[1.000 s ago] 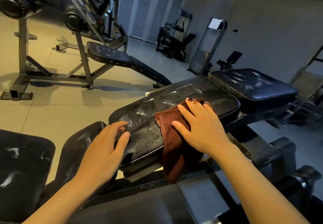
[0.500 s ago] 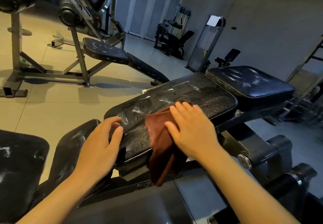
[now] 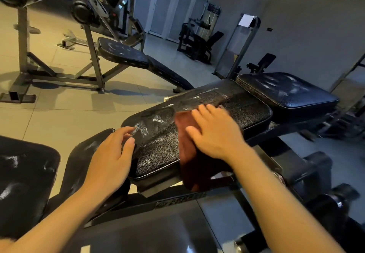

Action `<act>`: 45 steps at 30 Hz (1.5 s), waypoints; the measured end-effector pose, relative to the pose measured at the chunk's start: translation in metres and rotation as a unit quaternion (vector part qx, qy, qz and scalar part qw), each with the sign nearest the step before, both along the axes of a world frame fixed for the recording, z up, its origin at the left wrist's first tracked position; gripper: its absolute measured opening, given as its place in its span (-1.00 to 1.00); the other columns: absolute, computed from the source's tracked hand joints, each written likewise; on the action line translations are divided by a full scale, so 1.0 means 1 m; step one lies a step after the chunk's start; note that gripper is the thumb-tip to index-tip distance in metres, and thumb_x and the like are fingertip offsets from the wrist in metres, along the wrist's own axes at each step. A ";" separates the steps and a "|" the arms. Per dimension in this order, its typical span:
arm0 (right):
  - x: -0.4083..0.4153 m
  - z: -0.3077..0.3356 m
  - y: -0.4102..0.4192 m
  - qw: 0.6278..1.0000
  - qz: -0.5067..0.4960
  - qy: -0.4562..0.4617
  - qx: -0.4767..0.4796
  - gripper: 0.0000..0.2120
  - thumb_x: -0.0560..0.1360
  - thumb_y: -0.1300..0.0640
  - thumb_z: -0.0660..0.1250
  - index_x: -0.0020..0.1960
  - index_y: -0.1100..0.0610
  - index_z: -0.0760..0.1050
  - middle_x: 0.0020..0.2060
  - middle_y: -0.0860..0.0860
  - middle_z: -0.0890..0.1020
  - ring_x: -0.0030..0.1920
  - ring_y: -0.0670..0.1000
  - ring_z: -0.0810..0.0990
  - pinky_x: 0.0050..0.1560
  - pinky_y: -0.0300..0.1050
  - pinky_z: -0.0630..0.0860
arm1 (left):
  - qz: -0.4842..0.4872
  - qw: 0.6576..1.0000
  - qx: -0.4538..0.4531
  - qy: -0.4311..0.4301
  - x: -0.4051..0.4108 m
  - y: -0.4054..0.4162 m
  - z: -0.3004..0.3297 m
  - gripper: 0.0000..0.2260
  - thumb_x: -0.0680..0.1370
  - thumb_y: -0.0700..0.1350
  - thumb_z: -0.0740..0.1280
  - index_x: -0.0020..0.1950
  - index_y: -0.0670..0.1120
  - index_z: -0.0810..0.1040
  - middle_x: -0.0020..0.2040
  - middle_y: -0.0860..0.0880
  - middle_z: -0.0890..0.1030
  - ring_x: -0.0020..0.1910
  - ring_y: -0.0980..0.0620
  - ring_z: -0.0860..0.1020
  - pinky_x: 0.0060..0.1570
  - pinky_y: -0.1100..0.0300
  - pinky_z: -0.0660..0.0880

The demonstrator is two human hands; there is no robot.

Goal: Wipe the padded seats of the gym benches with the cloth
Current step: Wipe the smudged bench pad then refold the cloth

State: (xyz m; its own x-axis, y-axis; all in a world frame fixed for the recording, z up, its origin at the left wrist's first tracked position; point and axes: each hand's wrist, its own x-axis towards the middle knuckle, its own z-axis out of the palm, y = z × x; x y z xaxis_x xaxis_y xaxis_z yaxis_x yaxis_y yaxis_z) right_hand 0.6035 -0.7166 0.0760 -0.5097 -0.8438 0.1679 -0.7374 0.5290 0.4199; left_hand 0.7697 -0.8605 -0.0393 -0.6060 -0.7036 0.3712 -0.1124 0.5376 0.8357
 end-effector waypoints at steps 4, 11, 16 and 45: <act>0.050 -0.049 -0.029 0.996 0.056 -0.067 0.025 -0.27 0.52 -0.21 -0.24 0.57 0.14 0.12 0.56 0.12 0.15 0.56 0.12 0.05 0.54 0.07 -0.12 | 0.018 1.000 0.008 -0.018 0.003 -0.004 -0.004 -0.70 0.65 -0.01 0.12 0.35 -0.01 0.43 0.14 0.03 0.56 0.16 0.00 0.50 0.14 -0.05 0.41; 0.039 -0.042 -0.006 0.997 0.042 -0.019 -0.057 -0.57 0.52 -0.10 -0.04 0.05 0.14 0.48 -0.02 0.07 0.53 0.04 0.15 0.48 0.12 0.11 0.36 | 0.014 0.999 0.005 -0.051 0.019 -0.006 -0.009 -0.71 0.64 -0.07 0.15 0.37 0.03 0.43 0.18 0.05 0.56 0.18 0.06 0.51 0.15 0.04 0.43; -0.033 0.028 0.044 0.987 -0.142 0.041 -0.055 -0.45 0.61 -0.11 -0.13 0.45 0.14 0.30 0.41 0.15 0.38 0.41 0.16 0.30 0.40 0.12 0.20 | -0.019 0.998 -0.002 -0.054 0.023 0.004 -0.005 -0.67 0.64 -0.10 0.17 0.42 0.06 0.37 0.24 0.08 0.50 0.21 0.09 0.47 0.09 0.19 0.33; -0.020 0.009 0.023 0.986 -0.123 0.055 -0.098 -0.52 0.64 -0.06 -0.06 0.43 0.11 0.36 0.41 0.11 0.41 0.42 0.13 0.32 0.44 0.16 0.18 | 0.009 0.998 0.053 -0.016 0.034 -0.014 -0.001 -0.70 0.64 -0.15 0.16 0.36 0.00 0.43 0.19 0.05 0.50 0.19 0.09 0.44 0.19 0.10 0.35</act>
State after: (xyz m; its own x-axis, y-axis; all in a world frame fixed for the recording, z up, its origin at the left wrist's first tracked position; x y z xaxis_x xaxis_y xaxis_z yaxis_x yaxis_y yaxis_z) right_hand 0.5832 -0.6934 0.0851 -0.6647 -0.6430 0.3805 -0.5324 0.7649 0.3625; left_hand 0.8035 -0.8740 -0.0404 -0.6037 -0.7487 0.2739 -0.1488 0.4433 0.8839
